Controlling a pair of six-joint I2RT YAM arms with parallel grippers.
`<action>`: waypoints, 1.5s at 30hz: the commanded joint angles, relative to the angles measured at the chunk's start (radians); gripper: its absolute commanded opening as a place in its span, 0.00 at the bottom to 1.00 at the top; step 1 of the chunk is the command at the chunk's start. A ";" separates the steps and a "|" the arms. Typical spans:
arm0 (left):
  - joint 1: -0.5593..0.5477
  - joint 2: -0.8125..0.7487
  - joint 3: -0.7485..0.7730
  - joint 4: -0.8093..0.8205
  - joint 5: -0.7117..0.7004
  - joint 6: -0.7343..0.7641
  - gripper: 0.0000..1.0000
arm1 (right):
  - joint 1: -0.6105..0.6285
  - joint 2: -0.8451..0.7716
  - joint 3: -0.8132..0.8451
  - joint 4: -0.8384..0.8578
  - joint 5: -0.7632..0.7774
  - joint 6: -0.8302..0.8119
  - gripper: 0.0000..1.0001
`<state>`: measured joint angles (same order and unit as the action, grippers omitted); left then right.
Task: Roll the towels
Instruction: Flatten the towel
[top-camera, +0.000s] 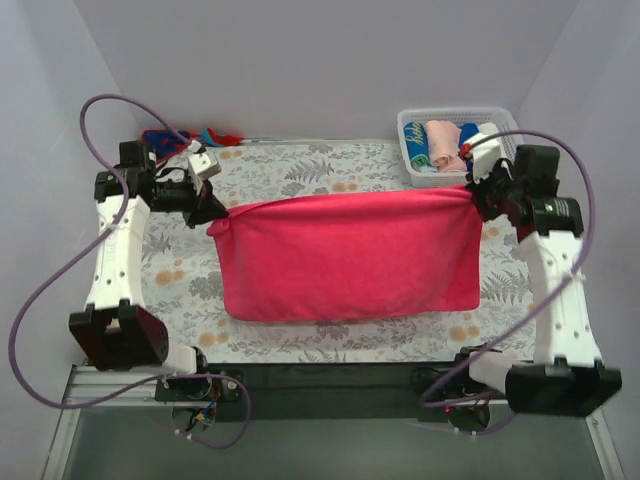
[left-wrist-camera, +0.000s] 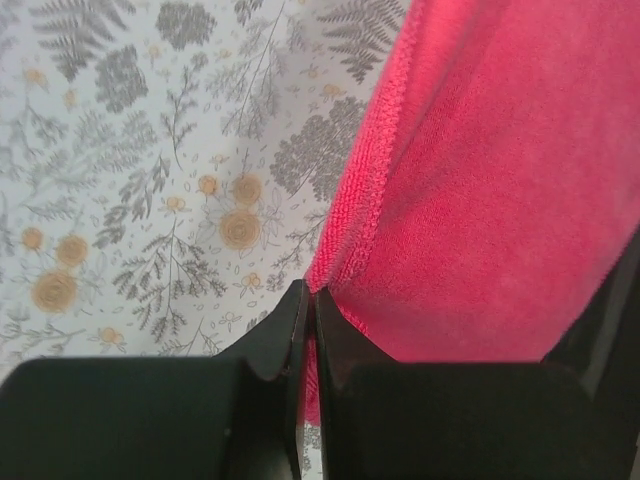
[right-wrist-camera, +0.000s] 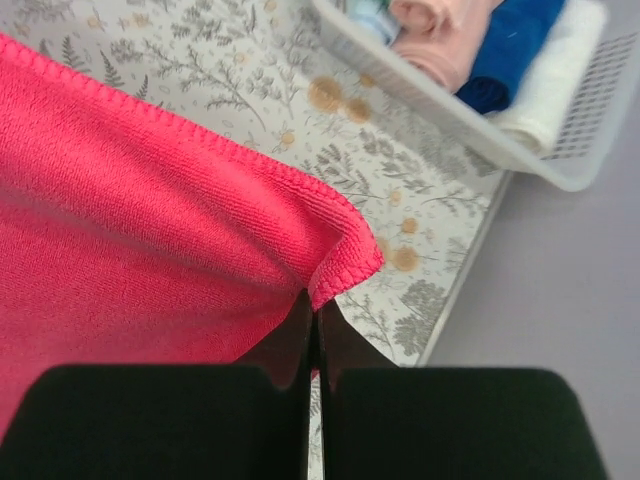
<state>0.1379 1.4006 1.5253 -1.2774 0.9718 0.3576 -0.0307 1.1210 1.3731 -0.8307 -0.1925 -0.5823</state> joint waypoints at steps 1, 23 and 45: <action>0.009 0.191 0.004 0.142 -0.082 -0.137 0.00 | 0.012 0.198 0.017 0.062 -0.005 0.010 0.01; -0.038 0.439 0.007 0.449 -0.271 -0.302 0.55 | 0.109 0.439 -0.153 0.012 0.077 -0.036 0.50; -0.207 0.301 -0.375 0.242 -0.297 0.041 0.11 | 0.215 0.548 -0.460 0.041 0.220 -0.132 0.24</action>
<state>-0.0105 1.8076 1.2400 -0.9787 0.7101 0.2420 0.1677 1.6775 0.9916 -0.7509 -0.0063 -0.6582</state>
